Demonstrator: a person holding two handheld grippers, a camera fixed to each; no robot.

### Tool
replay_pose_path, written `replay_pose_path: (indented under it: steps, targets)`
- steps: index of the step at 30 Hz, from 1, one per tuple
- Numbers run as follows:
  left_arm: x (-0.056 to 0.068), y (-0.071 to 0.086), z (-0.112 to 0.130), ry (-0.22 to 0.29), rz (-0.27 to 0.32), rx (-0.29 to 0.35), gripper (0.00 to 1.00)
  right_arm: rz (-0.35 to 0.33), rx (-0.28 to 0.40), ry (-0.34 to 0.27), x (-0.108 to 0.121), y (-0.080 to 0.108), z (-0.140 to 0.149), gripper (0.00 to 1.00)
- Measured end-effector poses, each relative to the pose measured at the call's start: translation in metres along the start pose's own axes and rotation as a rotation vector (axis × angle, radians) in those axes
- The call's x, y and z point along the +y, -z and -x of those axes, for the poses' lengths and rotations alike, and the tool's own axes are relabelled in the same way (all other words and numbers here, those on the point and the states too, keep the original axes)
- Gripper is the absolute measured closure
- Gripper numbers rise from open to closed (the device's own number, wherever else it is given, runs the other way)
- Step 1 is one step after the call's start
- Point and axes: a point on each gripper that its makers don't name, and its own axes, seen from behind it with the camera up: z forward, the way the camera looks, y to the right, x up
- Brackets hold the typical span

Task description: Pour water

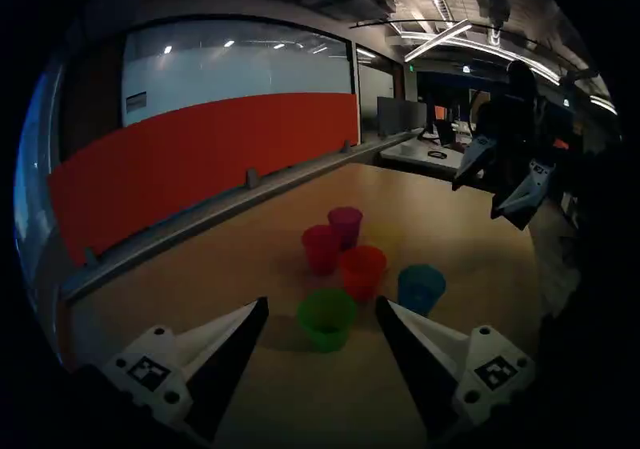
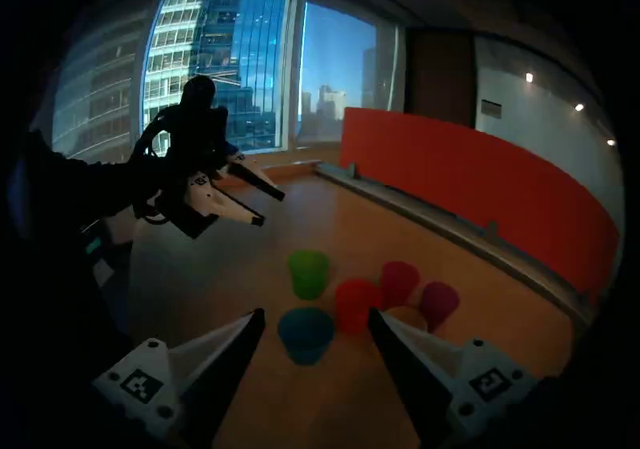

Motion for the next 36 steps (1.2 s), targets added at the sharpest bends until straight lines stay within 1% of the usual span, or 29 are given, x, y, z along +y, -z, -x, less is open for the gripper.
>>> replay_pose_path:
  steps: [2,11,14,17,23,29,36]
  targets:
    - [0.002,-0.004,0.007,0.000,0.009,-0.014,0.00,-0.006,-0.016,0.007,-0.002,-0.005,0.007,0.00]
    - [0.000,-0.021,0.039,-0.001,0.025,-0.084,0.00,-0.017,-0.069,0.003,0.000,-0.026,0.035,0.00]
    - [0.001,-0.026,0.047,-0.002,0.038,-0.105,0.00,-0.016,-0.088,0.007,0.001,-0.032,0.045,0.00]
    - [0.003,-0.032,0.055,-0.006,0.054,-0.124,0.00,-0.019,-0.103,0.010,0.001,-0.038,0.054,0.00]
    - [0.004,-0.043,0.071,-0.023,0.075,-0.171,0.00,-0.031,-0.127,-0.003,0.001,-0.049,0.069,0.00]
    - [0.001,-0.057,0.081,-0.036,0.081,-0.207,0.00,-0.037,-0.147,-0.011,0.001,-0.059,0.082,0.00]
    - [0.004,-0.073,0.086,-0.039,0.100,-0.230,0.00,-0.045,-0.161,-0.019,0.001,-0.071,0.093,0.00]
